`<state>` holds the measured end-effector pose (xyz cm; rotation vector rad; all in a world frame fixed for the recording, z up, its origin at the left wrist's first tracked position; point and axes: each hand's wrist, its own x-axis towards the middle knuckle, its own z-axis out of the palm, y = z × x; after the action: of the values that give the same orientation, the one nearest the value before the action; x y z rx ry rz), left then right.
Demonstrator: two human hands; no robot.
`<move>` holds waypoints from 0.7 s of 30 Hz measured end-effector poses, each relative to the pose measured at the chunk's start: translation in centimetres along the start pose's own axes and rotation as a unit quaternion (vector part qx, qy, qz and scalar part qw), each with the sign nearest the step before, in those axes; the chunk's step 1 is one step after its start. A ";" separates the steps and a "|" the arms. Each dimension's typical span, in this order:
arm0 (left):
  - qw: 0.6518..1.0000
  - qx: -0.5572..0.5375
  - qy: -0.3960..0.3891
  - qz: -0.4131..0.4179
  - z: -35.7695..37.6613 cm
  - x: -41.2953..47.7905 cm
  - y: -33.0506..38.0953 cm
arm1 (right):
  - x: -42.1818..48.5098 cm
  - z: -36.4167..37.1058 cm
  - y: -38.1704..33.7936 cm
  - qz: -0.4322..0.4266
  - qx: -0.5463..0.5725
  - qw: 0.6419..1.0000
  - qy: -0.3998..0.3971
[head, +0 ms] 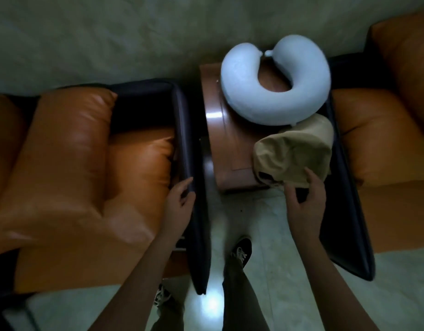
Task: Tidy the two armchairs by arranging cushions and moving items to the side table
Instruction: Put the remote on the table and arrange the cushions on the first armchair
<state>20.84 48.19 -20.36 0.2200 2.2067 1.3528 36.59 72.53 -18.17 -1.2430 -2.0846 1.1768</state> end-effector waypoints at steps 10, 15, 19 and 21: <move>0.995 0.004 0.043 -0.085 -17.1 -12.8 -16.4 | -19.9 12.4 -4.2 0.005 0.027 0.977 -0.213; 0.993 0.060 -0.026 -0.095 -22.2 -17.0 -23.9 | -28.5 17.5 -2.4 0.052 0.041 0.962 -0.265; 0.986 0.088 0.006 -0.141 -25.0 -20.4 -30.5 | -32.9 20.8 2.3 0.097 -0.001 0.958 -0.270; 0.980 0.098 0.014 -0.170 -25.5 -21.9 -33.5 | -33.6 22.2 4.7 0.096 -0.043 0.954 -0.281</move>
<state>30.55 3.33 -32.51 -0.1047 2.2725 0.9603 39.76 34.74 -32.47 -1.2794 -2.4729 1.7043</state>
